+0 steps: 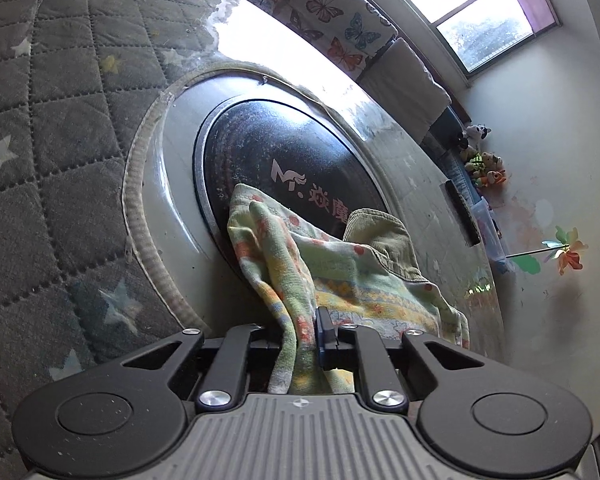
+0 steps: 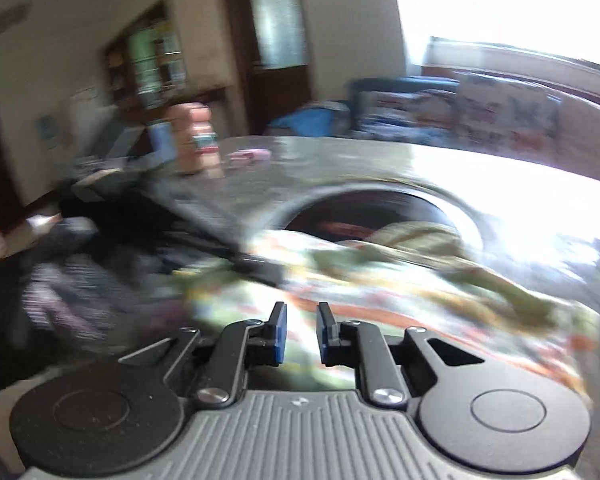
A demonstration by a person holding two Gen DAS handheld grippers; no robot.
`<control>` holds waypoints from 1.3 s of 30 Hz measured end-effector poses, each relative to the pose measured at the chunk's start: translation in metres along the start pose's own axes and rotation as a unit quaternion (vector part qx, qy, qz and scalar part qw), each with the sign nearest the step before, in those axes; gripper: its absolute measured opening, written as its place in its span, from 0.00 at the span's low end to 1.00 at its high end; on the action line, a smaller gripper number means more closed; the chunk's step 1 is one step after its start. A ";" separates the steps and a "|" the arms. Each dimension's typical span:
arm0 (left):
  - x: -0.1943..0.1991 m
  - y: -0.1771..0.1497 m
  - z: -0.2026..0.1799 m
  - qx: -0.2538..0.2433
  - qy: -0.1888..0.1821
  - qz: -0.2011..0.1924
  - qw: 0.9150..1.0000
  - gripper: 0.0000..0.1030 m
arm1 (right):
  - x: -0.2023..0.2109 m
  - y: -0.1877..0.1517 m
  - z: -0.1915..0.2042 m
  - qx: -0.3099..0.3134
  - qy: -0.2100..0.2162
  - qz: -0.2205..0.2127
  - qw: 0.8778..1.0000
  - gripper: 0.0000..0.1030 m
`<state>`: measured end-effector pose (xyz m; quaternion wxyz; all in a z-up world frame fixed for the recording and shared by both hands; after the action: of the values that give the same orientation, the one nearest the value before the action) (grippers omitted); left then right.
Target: Fold clothes
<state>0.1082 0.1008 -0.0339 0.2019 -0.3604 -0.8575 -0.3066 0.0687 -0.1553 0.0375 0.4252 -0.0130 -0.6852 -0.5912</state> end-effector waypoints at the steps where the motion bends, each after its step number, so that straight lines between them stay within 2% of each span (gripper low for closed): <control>1: 0.000 0.000 0.000 -0.001 0.001 0.000 1.000 0.14 | 0.002 -0.003 -0.012 -0.013 -0.019 0.001 1.000 0.18; 3: 0.000 0.000 -0.001 -0.003 0.003 -0.001 1.000 0.14 | 0.001 -0.006 -0.037 -0.037 -0.056 0.004 0.998 0.20; 4: 0.000 0.000 -0.002 -0.004 0.004 -0.002 1.000 0.14 | -0.002 -0.008 -0.047 -0.045 -0.072 0.006 0.996 0.26; 5: -0.001 0.000 -0.002 -0.005 0.005 -0.002 1.000 0.14 | -0.008 -0.010 -0.064 -0.059 -0.106 0.009 0.993 0.33; 7: -0.001 0.000 -0.003 -0.006 0.006 -0.003 1.000 0.14 | -0.015 -0.015 -0.091 -0.079 -0.143 0.010 0.987 0.34; 9: -0.001 0.000 -0.004 -0.009 0.008 -0.003 1.000 0.14 | -0.016 -0.018 -0.108 -0.097 -0.161 0.010 0.982 0.37; 11: -0.002 0.000 -0.005 -0.012 0.011 -0.003 1.000 0.14 | -0.019 -0.022 -0.126 -0.114 -0.180 0.007 0.977 0.48; 17: -0.004 0.001 -0.008 -0.028 0.021 -0.004 0.999 0.14 | -0.029 -0.028 -0.143 -0.147 -0.175 0.010 0.973 0.51; 19: -0.005 0.001 -0.009 -0.031 0.024 -0.004 0.999 0.14 | -0.025 -0.025 -0.141 -0.146 -0.170 0.003 0.974 0.49; 21: -0.005 0.001 -0.011 -0.037 0.027 -0.005 0.999 0.14 | -0.022 -0.022 -0.138 -0.146 -0.165 -0.003 0.975 0.35; 22: -0.005 0.002 -0.012 -0.041 0.028 -0.005 0.999 0.14 | -0.021 -0.021 -0.137 -0.146 -0.163 -0.006 0.976 0.20; 23: -0.005 0.002 -0.015 -0.047 0.029 -0.007 0.998 0.14 | -0.019 -0.020 -0.136 -0.146 -0.160 -0.009 0.976 0.12; 24: -0.005 0.003 -0.019 -0.055 0.029 -0.008 0.998 0.13 | -0.017 -0.018 -0.134 -0.146 -0.158 -0.013 0.977 0.10; 30: -0.008 0.015 -0.062 -0.114 0.013 -0.016 0.993 0.11 | -0.004 -0.010 -0.131 -0.146 -0.148 -0.034 0.977 0.08; 33: -0.023 0.019 -0.090 -0.145 0.000 -0.011 0.989 0.10 | 0.014 -0.004 -0.144 -0.150 -0.166 -0.053 0.973 0.07; 39: -0.076 0.015 -0.145 -0.190 -0.033 0.016 0.981 0.10 | 0.049 -0.002 -0.191 -0.156 -0.232 -0.070 0.957 0.07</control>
<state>0.1875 -0.0260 0.0341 0.1067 -0.4157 -0.7840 -0.4485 0.1449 -0.3363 0.0533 0.2047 -0.1686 -0.6633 -0.6998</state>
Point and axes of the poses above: each gripper's, at about its wrist camera, not at the fingertips, and x roughly against the way its jaws point, z to its left, y to its top, the point moved 3 cm from there along -x, roughly the way its jaws point, and after that the axes turned 8 degrees about -y, right-handed, at the moved point
